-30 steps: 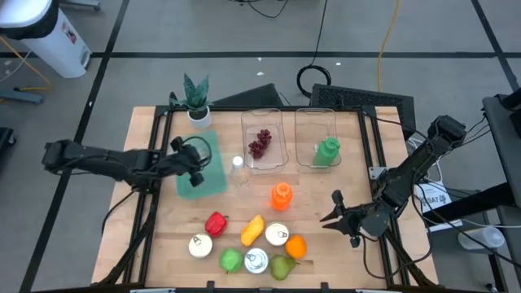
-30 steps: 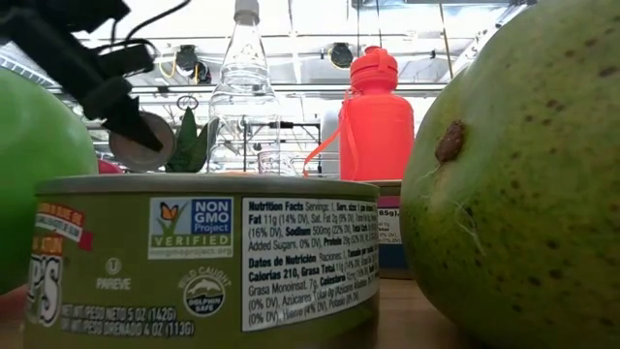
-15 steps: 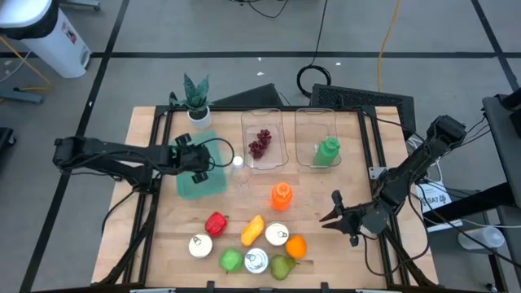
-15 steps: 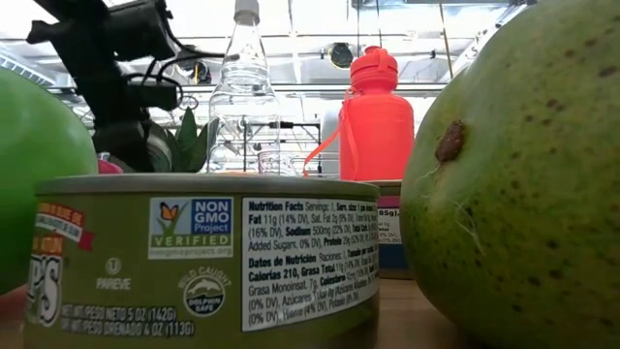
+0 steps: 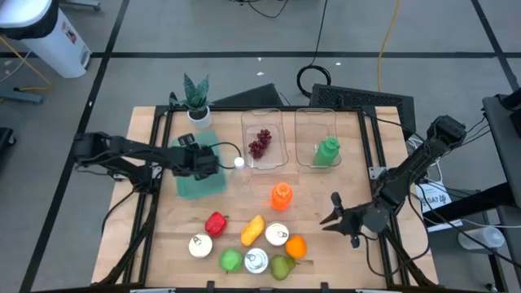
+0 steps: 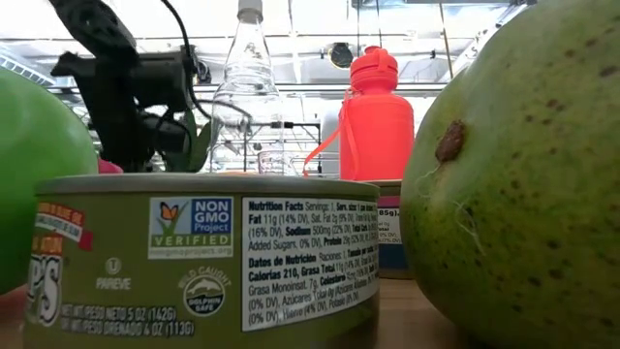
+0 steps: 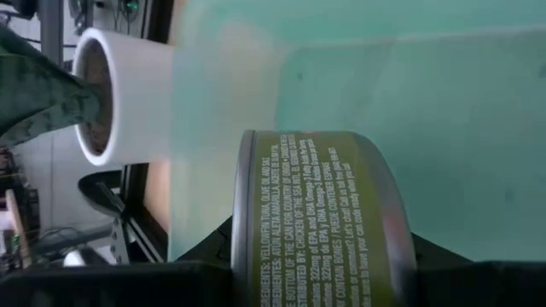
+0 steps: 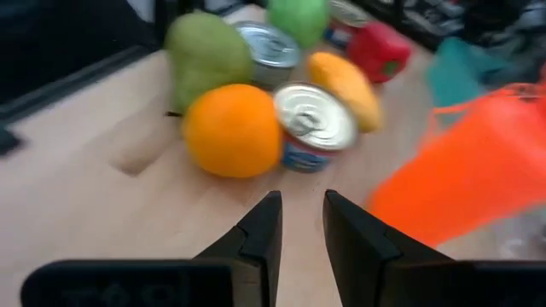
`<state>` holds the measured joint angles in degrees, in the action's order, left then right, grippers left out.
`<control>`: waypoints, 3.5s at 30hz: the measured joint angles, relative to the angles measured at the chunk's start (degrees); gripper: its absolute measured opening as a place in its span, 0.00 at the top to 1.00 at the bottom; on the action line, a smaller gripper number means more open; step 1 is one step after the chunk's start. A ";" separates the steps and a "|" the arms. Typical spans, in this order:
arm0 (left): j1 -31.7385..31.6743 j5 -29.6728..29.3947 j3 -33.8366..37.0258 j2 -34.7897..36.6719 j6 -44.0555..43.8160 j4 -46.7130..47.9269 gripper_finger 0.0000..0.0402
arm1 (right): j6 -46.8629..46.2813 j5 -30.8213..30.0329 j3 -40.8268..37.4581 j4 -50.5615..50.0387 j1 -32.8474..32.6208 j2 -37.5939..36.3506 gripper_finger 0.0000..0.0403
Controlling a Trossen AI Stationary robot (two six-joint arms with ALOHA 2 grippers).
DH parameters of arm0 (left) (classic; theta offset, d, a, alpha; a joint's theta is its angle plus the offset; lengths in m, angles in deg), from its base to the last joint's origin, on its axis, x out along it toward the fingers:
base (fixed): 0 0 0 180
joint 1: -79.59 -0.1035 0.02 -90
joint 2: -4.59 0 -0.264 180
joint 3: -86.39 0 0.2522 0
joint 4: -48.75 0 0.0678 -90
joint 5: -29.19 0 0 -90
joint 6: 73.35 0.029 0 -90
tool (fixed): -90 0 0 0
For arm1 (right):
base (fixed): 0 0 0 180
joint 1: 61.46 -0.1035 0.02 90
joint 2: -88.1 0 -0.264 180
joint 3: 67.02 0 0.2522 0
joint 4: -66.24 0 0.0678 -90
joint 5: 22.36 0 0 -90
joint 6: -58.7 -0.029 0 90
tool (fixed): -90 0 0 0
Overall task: Pick & Place Food Item
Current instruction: Put the right green tuna can into the blue bin
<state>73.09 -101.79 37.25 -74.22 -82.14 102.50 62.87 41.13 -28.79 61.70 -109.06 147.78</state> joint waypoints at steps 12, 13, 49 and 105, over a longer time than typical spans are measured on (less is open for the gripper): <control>0.02 -4.26 0.00 -2.25 -0.32 0.31 0.68 | -0.66 24.34 -14.00 38.51 10.46 -0.62 0.81; -0.02 -4.64 0.00 -2.25 -0.30 0.31 0.68 | -0.96 25.14 -14.67 38.96 11.57 -0.78 0.81; -7.51 -0.69 -0.02 -8.31 2.84 -0.50 0.68 | -2.31 29.65 -16.15 44.71 16.55 -0.87 0.81; -1.00 25.08 -11.15 -8.32 -3.56 15.78 0.34 | -2.67 29.63 -16.11 43.61 16.53 -0.83 0.81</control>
<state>72.08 -76.71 26.10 -82.55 -85.70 118.28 60.20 70.76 -44.89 105.32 -92.53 146.95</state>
